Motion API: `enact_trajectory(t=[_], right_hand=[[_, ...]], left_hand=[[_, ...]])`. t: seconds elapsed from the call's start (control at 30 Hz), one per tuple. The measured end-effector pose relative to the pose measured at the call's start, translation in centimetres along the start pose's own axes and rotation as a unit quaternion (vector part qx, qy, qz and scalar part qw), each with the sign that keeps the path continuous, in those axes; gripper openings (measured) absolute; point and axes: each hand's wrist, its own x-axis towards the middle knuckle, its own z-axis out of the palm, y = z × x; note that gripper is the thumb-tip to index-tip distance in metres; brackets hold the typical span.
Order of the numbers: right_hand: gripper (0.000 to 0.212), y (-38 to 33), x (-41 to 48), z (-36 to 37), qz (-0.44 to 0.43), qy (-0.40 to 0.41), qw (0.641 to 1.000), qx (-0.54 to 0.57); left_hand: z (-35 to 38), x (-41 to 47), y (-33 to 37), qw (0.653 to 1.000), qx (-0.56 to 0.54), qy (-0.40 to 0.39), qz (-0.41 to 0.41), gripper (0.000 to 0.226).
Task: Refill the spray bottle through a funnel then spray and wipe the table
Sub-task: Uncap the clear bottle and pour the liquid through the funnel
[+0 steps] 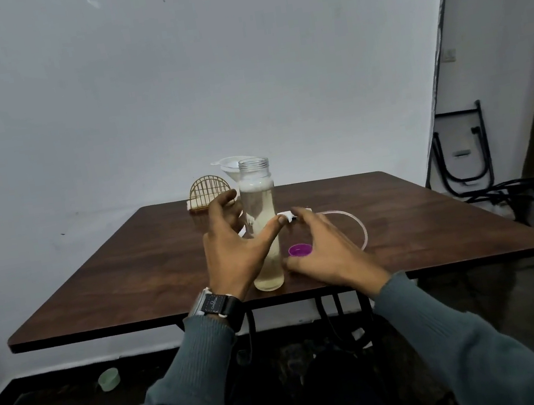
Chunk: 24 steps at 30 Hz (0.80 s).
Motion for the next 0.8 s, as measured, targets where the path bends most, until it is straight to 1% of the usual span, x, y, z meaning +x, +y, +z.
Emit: enact_trajectory(t=[0.07,0.13,0.17,0.27,0.3,0.4,0.43,0.47,0.53,0.6,0.67,0.73,0.8], right_hand=[[0.102,-1.1,-0.1,0.3,-0.014,0.014,0.999,0.033],[0.102,-2.2,-0.1,0.4,-0.022,0.029,0.998,0.060],[0.098,-2.6,0.0,0.5,-0.024,0.034,0.997,0.070],[0.075,-3.6,0.5,0.8,-0.030,0.046,0.994,0.090],[0.074,-3.8,0.7,1.0,-0.034,0.054,0.993,0.102],[0.076,-3.7,1.4,1.4,-0.030,0.077,0.990,0.114],[0.077,-3.6,1.6,1.5,-0.026,0.081,0.989,0.120],[0.079,-3.5,1.8,1.4,-0.023,0.082,0.988,0.128],[0.080,-3.2,2.0,1.4,-0.019,0.083,0.987,0.137],[0.071,-3.1,2.2,1.4,-0.018,0.082,0.987,0.135],[0.065,-3.2,2.4,1.5,-0.022,0.078,0.986,0.145],[0.065,-3.1,2.8,1.7,-0.030,0.065,0.983,0.171],[0.065,-3.1,3.2,1.7,-0.038,0.028,0.982,0.185]], left_hand=[[0.1,-0.3,0.1,1.000,-0.012,0.005,0.000,0.087],[0.1,-0.3,0.2,1.000,-0.022,0.009,-0.003,0.087],[0.0,-0.3,0.2,1.000,-0.028,0.009,-0.007,0.086],[-0.4,-0.1,0.4,0.999,-0.047,0.008,-0.026,0.081],[-0.6,0.0,0.5,0.998,-0.056,0.014,-0.031,0.075],[-1.2,0.5,0.8,0.996,-0.073,0.050,-0.027,0.047],[-1.5,0.8,0.7,0.995,-0.078,0.057,-0.025,0.042],[-1.6,0.9,0.5,0.995,-0.078,0.051,-0.025,0.041],[-1.8,1.0,0.1,0.997,-0.064,0.009,-0.028,0.050],[-1.6,0.7,-0.5,0.998,-0.036,-0.027,-0.033,0.063],[-1.3,0.7,-0.7,0.999,-0.015,-0.036,-0.037,0.071],[-1.1,0.9,-0.6,0.998,-0.015,-0.031,-0.043,0.074],[-1.1,1.3,-0.6,0.998,-0.016,-0.026,-0.052,0.079]])
